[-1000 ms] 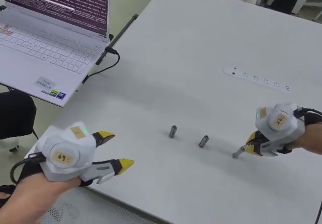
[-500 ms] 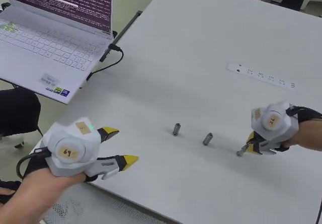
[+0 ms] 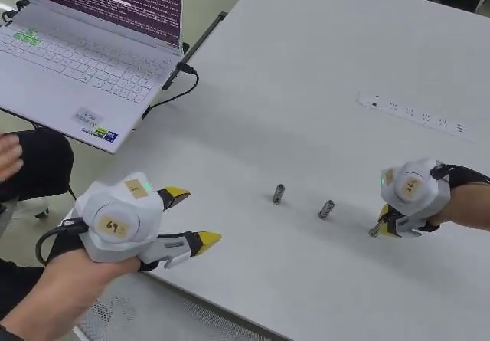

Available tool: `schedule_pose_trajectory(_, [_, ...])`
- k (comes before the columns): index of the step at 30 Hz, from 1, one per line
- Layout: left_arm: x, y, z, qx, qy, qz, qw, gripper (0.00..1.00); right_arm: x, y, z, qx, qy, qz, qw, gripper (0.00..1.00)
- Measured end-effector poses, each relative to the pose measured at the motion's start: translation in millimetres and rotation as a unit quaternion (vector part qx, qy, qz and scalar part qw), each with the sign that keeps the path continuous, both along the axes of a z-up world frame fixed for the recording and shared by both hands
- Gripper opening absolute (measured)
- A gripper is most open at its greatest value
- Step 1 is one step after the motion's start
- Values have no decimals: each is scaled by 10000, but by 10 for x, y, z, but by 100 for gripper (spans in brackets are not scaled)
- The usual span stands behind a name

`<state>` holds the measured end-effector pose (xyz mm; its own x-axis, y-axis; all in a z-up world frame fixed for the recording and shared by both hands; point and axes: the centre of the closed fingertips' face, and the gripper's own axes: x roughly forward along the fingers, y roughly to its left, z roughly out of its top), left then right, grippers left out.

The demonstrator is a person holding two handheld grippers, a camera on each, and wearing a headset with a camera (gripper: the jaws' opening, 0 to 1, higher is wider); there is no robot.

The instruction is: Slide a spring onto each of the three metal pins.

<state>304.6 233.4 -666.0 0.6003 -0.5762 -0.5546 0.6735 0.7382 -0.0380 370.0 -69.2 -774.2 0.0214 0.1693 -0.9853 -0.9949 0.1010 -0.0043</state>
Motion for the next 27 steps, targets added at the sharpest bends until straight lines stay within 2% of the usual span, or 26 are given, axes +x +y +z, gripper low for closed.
schedule_pose_trajectory(8, [8, 33, -4, 7, 14, 29, 10000, 46, 7, -8, -51, -28, 26, -62, 10000, 9])
schedule_pose_trajectory(11, [12, 33, -3, 5, 20, 31, 10000, 46, 18, -12, -54, -23, 4, -78, 10000, 12])
schedule_pose_trajectory(15, [46, 16, 3, -22, 12, 33, 10000, 45, 19, -3, -6, 69, -6, -135, 9999, 15])
schedule_pose_trajectory(21, [77, -26, 48, -70, -27, 30, 10000, 45, 21, -68, 58, 7, -131, -155, 9998, 23])
schedule_pose_trajectory(27, [78, -63, 67, -72, -61, -23, 10000, 46, 8, -170, 199, 102, -352, -464, 9982, 29])
